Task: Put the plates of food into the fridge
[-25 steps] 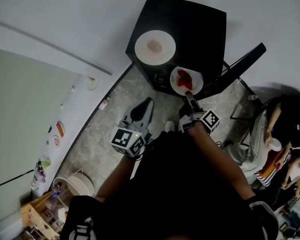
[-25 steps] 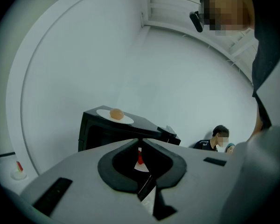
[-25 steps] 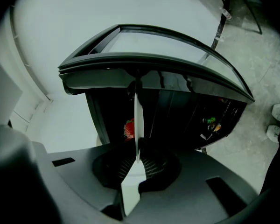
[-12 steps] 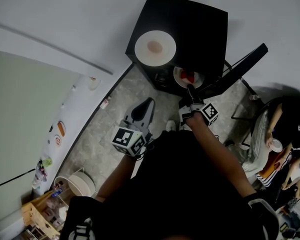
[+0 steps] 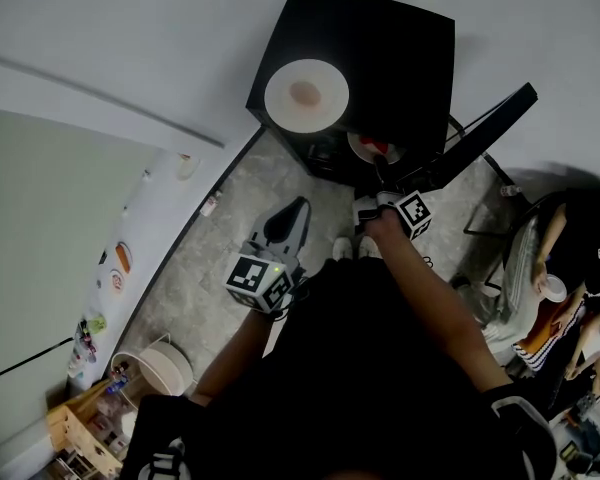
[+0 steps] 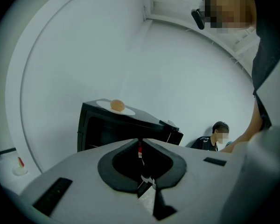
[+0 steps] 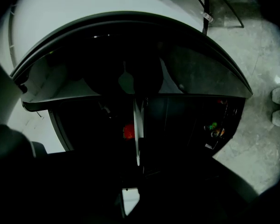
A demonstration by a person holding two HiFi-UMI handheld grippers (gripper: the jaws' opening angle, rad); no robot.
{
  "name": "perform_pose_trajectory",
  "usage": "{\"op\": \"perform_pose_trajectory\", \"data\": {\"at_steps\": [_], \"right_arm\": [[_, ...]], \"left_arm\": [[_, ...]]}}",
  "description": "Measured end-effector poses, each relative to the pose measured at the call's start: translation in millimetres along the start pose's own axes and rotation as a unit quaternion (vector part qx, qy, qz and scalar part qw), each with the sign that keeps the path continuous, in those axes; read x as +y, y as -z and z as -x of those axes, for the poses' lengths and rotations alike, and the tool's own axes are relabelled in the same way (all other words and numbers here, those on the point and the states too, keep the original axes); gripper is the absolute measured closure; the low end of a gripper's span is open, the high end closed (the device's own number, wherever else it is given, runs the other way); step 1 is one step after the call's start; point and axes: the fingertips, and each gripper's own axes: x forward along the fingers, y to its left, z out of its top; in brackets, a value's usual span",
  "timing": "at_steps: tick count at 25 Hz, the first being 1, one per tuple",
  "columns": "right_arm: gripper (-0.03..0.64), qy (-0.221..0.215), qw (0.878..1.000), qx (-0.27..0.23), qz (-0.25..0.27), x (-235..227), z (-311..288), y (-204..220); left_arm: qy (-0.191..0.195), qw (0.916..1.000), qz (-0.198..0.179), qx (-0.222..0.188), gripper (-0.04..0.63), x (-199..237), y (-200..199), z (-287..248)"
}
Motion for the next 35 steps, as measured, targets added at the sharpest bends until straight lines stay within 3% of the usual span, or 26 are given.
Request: {"op": "perform_pose_trajectory", "data": {"at_steps": [13,23,28,31,35], "right_arm": [[0.581,0.010,0.999,-0.035,0.004,-2.5,-22.7,-14.5],[0.580,0.007,0.995,-0.095,-0.006,3.4,-25.3,-24.6],[0.578,-0.013,0.997,-0.075,0.004,7.1,-20.7,-24.5],[0.495,-0.016,0.998,-0.023,0.061,12.7,-16.0,-19.1],[0.486,-0.032,0.989,0.039,0.138,26.2,-0.5,-10.2]], "left_arm": [[-0.013,0.9997,0.016,0.014,0.571,1.7,11.2,0.0],[-0.019,0.9995,0.020,0.018,0.571,-0.9,15.1,7.7],[-0.018,0.9996,0.018,0.015,0.571,-2.9,14.9,6.7],[-0.021,0.9996,0.015,0.005,0.571,-3.4,12.3,1.1],[-0.021,0.9995,0.022,-0.006,0.571,-4.7,10.5,-3.7]]}}
